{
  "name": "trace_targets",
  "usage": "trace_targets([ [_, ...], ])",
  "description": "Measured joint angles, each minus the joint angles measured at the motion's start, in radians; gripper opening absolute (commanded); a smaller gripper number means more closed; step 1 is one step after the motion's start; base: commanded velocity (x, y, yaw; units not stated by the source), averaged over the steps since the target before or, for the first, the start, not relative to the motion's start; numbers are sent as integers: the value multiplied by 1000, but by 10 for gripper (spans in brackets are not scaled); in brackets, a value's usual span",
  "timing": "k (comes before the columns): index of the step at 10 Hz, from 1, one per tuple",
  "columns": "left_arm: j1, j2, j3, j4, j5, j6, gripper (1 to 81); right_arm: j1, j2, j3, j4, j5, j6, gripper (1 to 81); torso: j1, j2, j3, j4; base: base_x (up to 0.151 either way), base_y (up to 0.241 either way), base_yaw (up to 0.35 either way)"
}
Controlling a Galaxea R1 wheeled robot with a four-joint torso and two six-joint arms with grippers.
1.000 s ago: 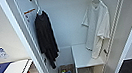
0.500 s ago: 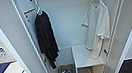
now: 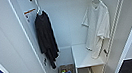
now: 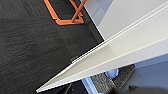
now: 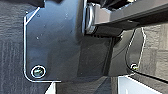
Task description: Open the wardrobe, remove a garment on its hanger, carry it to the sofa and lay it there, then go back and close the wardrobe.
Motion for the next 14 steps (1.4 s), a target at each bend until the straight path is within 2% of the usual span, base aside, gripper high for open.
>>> trace_targets([
  [1, 0, -2, -1, 2, 10, 71, 811, 0, 0, 0, 0, 0, 0, 811, 0, 0, 0, 0, 0, 0, 0],
  [2, 0, -2, 0, 29, 37, 197, 811, 0, 0, -1, 0, 0, 0, 811, 0, 0, 0, 0, 0, 0, 0],
  [3, 2, -8, 5, 98, 96, 316, 811, 0, 0, -4, 0, 0, 0, 811, 0, 0, 0, 0, 0, 0, 0],
  [4, 8, -21, 14, 193, 161, 379, 811, 1, 0, -10, 0, 0, 0, 811, 0, 0, 0, 0, 0, 0, 0],
  [5, 17, -45, 31, 327, 210, 405, 811, 3, 0, -11, 0, -1, 0, 811, 0, 0, 0, 0, 0, 0, 0],
  [7, 49, -91, 80, 585, 246, 437, 811, 9, 3, -11, 0, -1, 0, 811, 0, 0, 0, 0, 0, 0, 0],
  [8, 78, -101, 98, 672, 269, 447, 811, 11, 3, -12, 0, 0, -4, 811, 0, 0, 0, 0, 0, 0, 0],
  [9, 115, -103, 109, 730, 286, 450, 811, 11, 3, -12, 0, 0, -16, 811, 0, 0, 0, 0, 0, 0, 0],
  [11, 181, -102, 117, 781, 328, 463, 811, 15, 3, -15, 0, -1, -66, 811, 0, 0, 0, 0, 0, 0, 0],
  [13, 209, -82, 120, 795, 357, 471, 811, 33, 3, -15, -1, -2, -145, 811, 0, 0, 0, 0, 0, 0, 0],
  [14, 210, -68, 122, 797, 375, 472, 811, 47, 4, -17, -1, -3, -204, 811, 0, 0, 0, 0, 0, 0, 0],
])
